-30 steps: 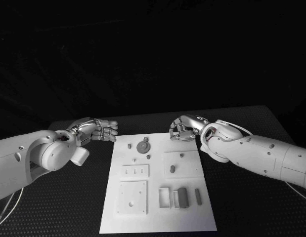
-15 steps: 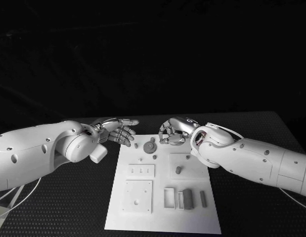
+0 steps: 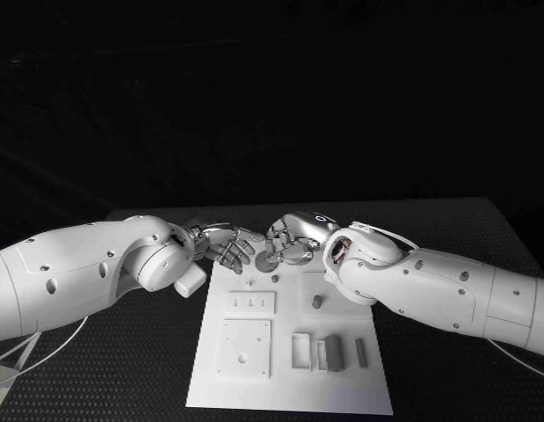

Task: Assemble the parts on the task board

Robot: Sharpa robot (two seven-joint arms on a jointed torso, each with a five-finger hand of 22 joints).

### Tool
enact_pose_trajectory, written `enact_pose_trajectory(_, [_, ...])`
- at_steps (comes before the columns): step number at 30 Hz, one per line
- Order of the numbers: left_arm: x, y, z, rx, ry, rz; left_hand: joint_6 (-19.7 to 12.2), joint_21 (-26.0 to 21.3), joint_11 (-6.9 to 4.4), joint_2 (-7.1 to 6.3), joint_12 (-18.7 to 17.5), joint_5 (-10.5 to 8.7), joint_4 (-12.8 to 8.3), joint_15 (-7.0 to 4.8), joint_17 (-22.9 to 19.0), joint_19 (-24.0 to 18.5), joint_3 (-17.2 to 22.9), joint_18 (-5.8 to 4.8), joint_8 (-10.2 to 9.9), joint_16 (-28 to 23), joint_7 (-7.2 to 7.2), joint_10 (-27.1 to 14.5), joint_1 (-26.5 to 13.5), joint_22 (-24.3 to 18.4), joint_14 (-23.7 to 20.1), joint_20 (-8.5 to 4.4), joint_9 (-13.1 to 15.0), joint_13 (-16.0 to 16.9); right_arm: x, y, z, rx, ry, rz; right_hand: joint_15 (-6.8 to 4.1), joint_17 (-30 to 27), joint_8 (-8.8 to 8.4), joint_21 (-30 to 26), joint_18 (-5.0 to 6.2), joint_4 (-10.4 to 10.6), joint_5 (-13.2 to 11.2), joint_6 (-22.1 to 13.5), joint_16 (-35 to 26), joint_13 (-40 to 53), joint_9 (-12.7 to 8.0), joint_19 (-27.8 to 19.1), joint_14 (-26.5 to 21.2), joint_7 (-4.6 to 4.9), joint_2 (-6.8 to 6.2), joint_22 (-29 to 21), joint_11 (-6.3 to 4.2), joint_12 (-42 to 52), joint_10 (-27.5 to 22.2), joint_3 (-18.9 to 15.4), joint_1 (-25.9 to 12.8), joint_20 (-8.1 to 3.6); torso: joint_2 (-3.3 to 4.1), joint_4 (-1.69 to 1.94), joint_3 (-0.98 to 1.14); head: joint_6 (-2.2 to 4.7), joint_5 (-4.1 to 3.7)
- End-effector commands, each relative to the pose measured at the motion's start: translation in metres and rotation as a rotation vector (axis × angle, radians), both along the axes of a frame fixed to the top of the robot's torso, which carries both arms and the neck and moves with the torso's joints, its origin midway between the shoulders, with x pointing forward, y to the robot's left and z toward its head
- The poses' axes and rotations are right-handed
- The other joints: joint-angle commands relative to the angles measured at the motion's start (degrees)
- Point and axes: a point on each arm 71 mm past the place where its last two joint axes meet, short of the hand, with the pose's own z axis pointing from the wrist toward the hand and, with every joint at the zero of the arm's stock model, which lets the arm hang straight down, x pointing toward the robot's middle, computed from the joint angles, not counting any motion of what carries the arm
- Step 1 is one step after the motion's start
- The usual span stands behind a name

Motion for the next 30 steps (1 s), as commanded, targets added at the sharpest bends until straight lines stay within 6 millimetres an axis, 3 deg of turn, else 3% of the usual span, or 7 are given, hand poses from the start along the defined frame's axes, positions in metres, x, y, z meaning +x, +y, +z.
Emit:
enact_pose_trajectory(1, [0.000, -0.004, 0.001, 0.060, -0.030, 0.013, -0.1, -0.3, 0.05, -1.02, -0.4, -0.56, -0.4, 0.18, -0.1, -0.5, 0.0, -0.58, -0.3, -0.1, 0.28, -0.5, -0.1, 0.1, -0.5, -0.02, -0.1, 0.2, -0.003, 0.006, 0.000, -0.015, 0.007, 0.007, -0.33, -0.1, 0.40, 0.3, 0.77, 0.0, 0.2, 0.9, 0.2, 0.0, 0.2, 0.3, -0.1, 0.98, -0.13, 1.0, 0.30, 0.1, 0.3, 0.1, 0.0, -0.08, -0.01, 0.07, -0.01, -0.06, -0.03])
enact_pose_trajectory(15, [-0.004, -0.010, 0.000, 0.140, -0.053, -0.003, -0.6, -0.7, 0.35, -3.35, -0.7, -0.88, -0.6, 0.44, -0.4, -0.9, -0.5, -0.68, -0.8, -0.2, 0.59, -1.3, -0.9, 0.4, -1.1, 0.16, -0.2, 0.7, -0.010, 0.017, 0.002, -0.009, 0.015, 0.034, -0.35, -0.1, 0.43, 0.4, 0.77, 0.0, 0.2, 1.0, 0.3, 0.0, 0.2, 0.4, 0.0, 0.95, -0.22, 1.0, 0.26, 0.1, 0.3, 0.0, -0.1, -0.11, 0.00, 0.06, -0.03, -0.35, -0.17])
enact_pose_trajectory(30, [-0.009, -0.015, -0.002, 0.175, -0.044, -0.044, 1.9, 0.1, -0.75, -3.17, 0.7, -0.88, -0.6, -0.55, 0.2, 0.9, 0.4, -0.21, 0.4, 1.6, -0.62, 0.7, -1.6, 1.4, 0.7, -0.60, 0.5, 2.4, -0.011, 0.022, 0.002, -0.012, 0.018, 0.044, -0.36, -0.1, 0.43, 0.4, 0.77, 0.0, 0.2, 1.1, 0.3, 0.0, 0.2, 0.4, 0.1, 0.93, -0.28, 1.0, 0.24, 0.1, 0.4, 0.0, -0.1, -0.13, 0.04, 0.04, -0.06, -0.45, -0.39])
